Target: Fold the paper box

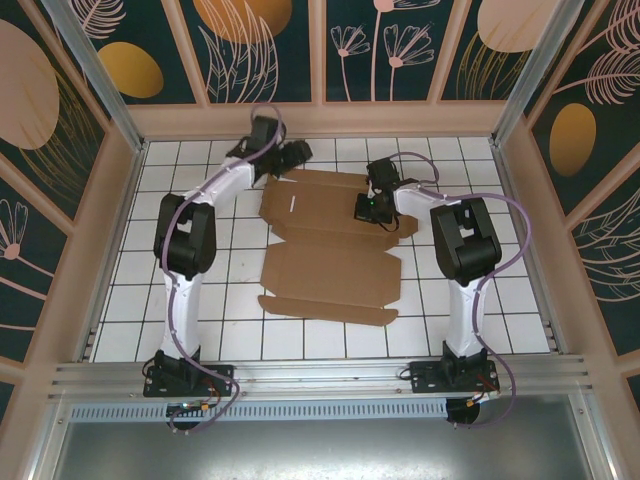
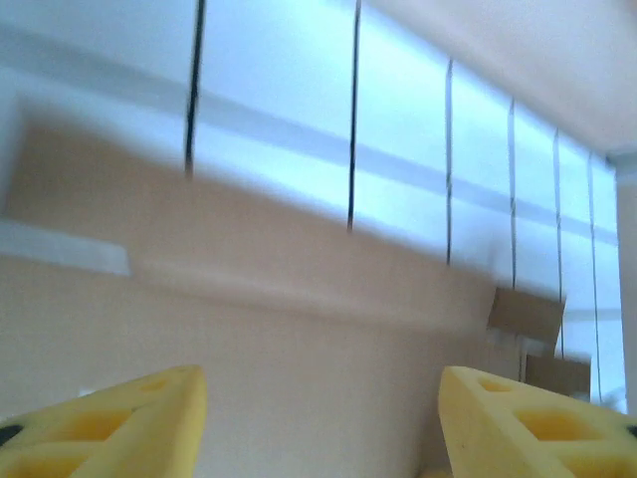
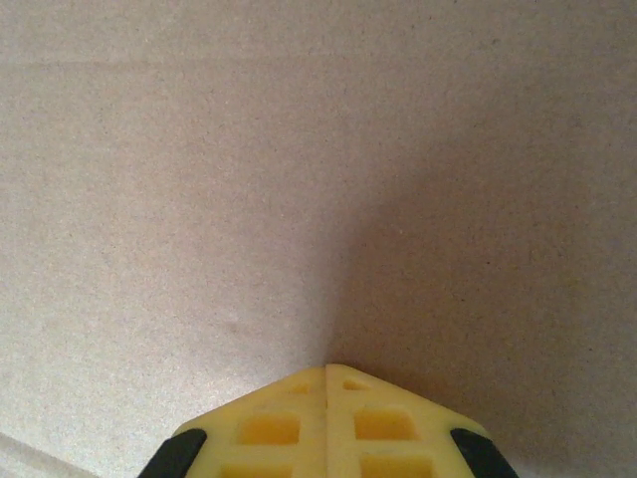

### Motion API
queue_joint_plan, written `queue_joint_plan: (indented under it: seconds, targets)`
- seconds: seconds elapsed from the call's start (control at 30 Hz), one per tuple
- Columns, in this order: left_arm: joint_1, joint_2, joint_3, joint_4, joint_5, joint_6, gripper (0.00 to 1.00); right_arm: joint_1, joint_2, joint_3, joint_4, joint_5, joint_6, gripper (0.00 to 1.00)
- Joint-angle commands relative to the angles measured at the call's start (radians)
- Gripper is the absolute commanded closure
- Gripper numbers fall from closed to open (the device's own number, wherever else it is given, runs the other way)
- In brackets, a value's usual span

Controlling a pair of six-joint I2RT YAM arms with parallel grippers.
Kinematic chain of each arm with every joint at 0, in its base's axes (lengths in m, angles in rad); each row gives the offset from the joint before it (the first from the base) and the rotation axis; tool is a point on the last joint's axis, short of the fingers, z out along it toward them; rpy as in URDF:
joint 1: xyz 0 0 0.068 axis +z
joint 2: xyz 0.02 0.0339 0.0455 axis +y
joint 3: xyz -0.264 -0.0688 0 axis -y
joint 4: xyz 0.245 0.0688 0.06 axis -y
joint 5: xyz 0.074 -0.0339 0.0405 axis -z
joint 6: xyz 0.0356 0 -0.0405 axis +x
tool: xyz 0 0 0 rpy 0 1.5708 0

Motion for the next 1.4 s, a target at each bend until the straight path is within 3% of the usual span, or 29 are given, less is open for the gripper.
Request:
queue_joint_plan:
  seconds: [0.0, 0.2, 0.57, 0.87, 1.1, 1.37]
  targets:
    - [0.021, 0.119, 0.170, -0.153, -0.070, 0.101, 0.33, 0.011, 0.029, -0.043, -0.042, 0.058, -0.001, 0.95]
    - [0.027, 0.330, 0.486, -0.309, -0.140, 0.186, 0.28, 0.018, 0.039, -0.048, -0.043, 0.065, -0.001, 0.94]
    - [0.032, 0.370, 0.435, -0.324, -0.200, 0.223, 0.24, 0.026, 0.032, -0.072, -0.043, 0.074, -0.009, 0.92]
    - [0.031, 0.349, 0.350, -0.242, 0.016, 0.179, 0.28, 0.026, 0.044, -0.060, -0.043, 0.073, -0.015, 0.92]
    - [0.032, 0.354, 0.376, -0.218, 0.089, 0.140, 0.28, 0.028, 0.033, -0.059, -0.051, 0.080, -0.023, 0.92]
    - [0.033, 0.280, 0.250, -0.086, 0.185, 0.062, 0.33, 0.027, 0.045, -0.067, -0.039, 0.074, -0.021, 0.92]
